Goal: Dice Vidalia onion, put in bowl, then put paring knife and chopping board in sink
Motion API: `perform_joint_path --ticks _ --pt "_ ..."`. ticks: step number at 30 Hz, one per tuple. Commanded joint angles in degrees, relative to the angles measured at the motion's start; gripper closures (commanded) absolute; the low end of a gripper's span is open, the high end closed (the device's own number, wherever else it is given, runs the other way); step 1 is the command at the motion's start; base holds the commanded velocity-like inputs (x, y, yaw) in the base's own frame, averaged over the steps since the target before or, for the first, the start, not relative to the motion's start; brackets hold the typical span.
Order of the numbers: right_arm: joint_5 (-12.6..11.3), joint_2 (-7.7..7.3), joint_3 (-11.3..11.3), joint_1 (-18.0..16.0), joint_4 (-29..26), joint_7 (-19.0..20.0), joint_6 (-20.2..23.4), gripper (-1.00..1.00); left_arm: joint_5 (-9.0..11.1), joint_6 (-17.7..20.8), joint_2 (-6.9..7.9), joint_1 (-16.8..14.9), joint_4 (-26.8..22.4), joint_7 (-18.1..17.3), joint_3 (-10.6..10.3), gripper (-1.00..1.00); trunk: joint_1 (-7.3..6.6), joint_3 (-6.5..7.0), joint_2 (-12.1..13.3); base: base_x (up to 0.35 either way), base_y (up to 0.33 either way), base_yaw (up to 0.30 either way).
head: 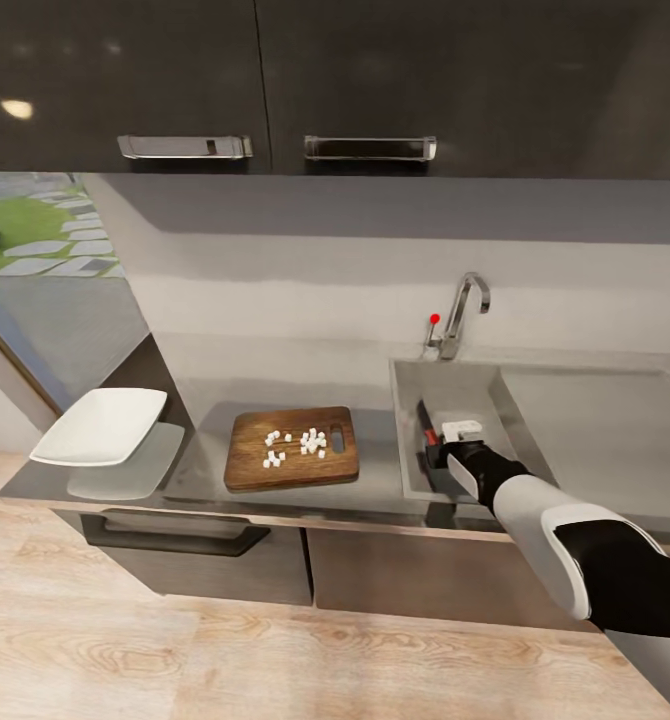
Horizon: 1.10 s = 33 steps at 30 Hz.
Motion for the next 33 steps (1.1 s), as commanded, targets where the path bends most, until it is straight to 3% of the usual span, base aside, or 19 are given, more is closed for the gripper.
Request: perform_joint_path --ticks 1,15,21,30,33 --pt "-0.2 0.02 0.4 0.0 -0.1 -0.1 0.4 -1.00 0.6 -0.1 0.11 0.0 -0.1 0.5 -0.5 -1.00 0.03 -0.09 -0.1 0.000 0.000 0.000" --pt "-0.3 -0.45 0.2 0.1 -2.4 1.0 -3.6 -1.00 0.6 -0.1 0.06 0.0 0.0 0.5 -0.5 -1.00 0.03 -0.09 -0.1 0.000 0.000 0.000" --pt "-0.3 -0.09 0.4 0.1 -15.9 1.6 -1.6 -1.00 0.6 -0.1 0.08 0.0 0.1 0.5 -0.5 -1.00 0.03 -0.09 -0.1 0.000 0.000 0.000" --pt "-0.3 -0.26 0.4 0.1 -24.2 1.7 -0.7 -1.00 0.6 -0.1 0.06 -0.1 0.4 0.5 -0.5 -1.00 0.03 -0.09 -0.1 0.000 0.000 0.000" --pt "-0.3 0.00 0.4 3.4 -30.2 1.7 -0.8 -1.00 0.7 -0.1 0.08 -0.1 0.4 0.5 -0.4 -1.00 0.03 -0.09 -0.1 0.000 0.000 0.000"
